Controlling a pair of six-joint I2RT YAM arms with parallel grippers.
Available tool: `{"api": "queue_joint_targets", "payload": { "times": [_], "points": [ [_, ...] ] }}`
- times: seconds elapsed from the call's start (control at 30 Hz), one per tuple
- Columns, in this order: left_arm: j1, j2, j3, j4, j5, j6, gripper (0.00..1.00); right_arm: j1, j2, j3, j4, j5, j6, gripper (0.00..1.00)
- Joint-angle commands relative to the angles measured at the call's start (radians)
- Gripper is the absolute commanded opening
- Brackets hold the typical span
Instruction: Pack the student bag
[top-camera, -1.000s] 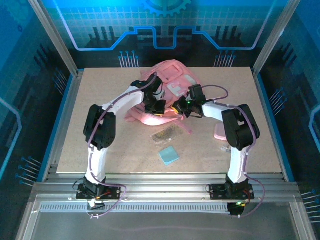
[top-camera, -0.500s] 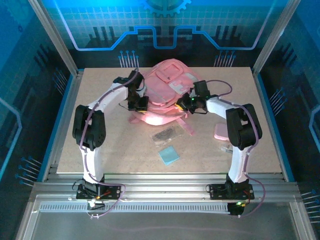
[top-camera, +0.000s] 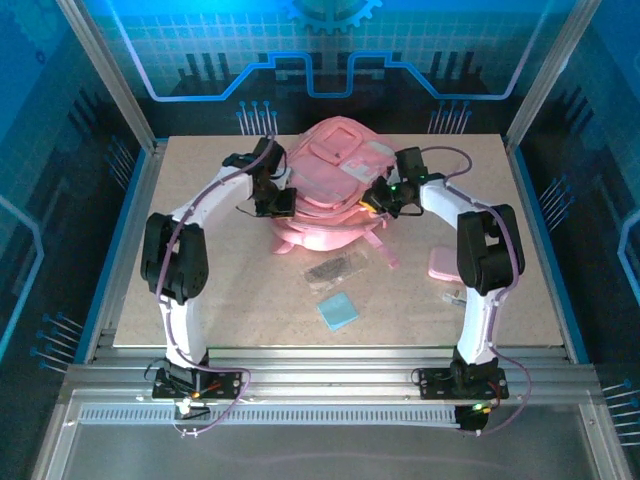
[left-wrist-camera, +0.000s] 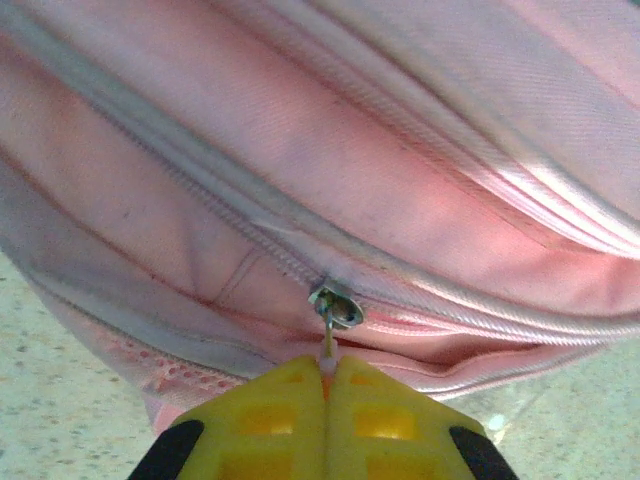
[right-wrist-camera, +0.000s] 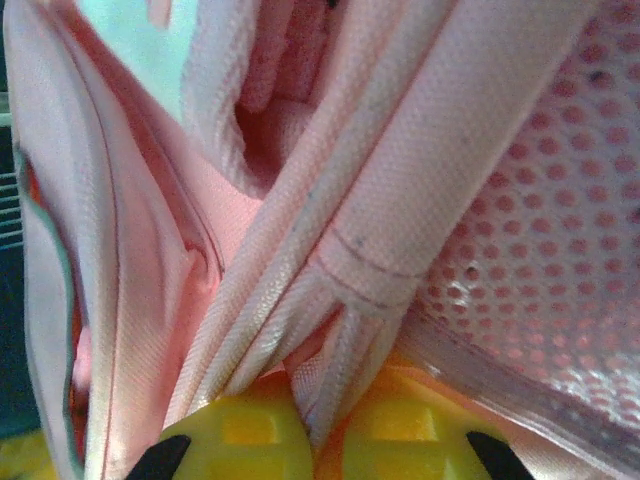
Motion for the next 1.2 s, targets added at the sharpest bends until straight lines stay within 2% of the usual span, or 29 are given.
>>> {"api": "queue_joint_targets", "payload": {
  "times": [0.0,0.07,0.13,0.2,0.33,0.43,0.5,0.63,0.73,1.0,1.07,1.17],
  "points": [
    [-0.085,-0.121,-0.032,-0.043,0.063,-0.071,0.0,-0.075,0.045,0.118,0.011,0.152,-0.049,0.0],
    [-0.132,-0.132,-0.045,0.018,0.114,-0.117,0.0,-0.075,0.058,0.155,-0.014,0.155,-0.054,0.0],
    [-0.168,-0.116,-0.032,0.071,0.153,-0.15,0.0,-0.077,0.065,0.176,-0.033,0.164,-0.058,0.05],
    [-0.197,-0.076,0.007,0.113,0.191,-0.177,0.0,-0.084,0.065,0.181,-0.036,0.171,-0.056,0.16],
    [-0.251,0.064,0.172,0.097,0.216,-0.168,0.0,-0.119,0.027,0.157,-0.052,0.129,-0.048,0.51],
    [-0.262,0.157,0.284,0.049,0.196,-0.142,0.0,-0.135,-0.064,0.071,-0.05,0.108,-0.048,0.63],
    [-0.263,0.193,0.324,0.031,0.178,-0.132,0.0,-0.136,-0.127,0.012,-0.058,0.099,-0.06,0.65],
    [-0.263,0.214,0.329,0.023,0.174,-0.123,0.0,-0.132,-0.234,-0.128,-0.002,0.047,-0.034,0.66],
    [-0.269,0.199,0.308,0.044,0.184,-0.129,0.0,-0.113,-0.258,-0.194,0.068,-0.016,0.012,0.66],
    [-0.297,0.157,0.286,0.084,0.204,-0.149,0.0,0.001,-0.171,-0.205,0.158,-0.014,0.076,0.63],
    [-0.296,0.133,0.261,0.104,0.213,-0.157,0.0,0.012,-0.139,-0.207,0.2,-0.023,0.096,0.57],
    [-0.296,0.103,0.224,0.116,0.196,-0.148,0.0,0.014,-0.137,-0.232,0.258,-0.008,0.118,0.22]
  ]
}}
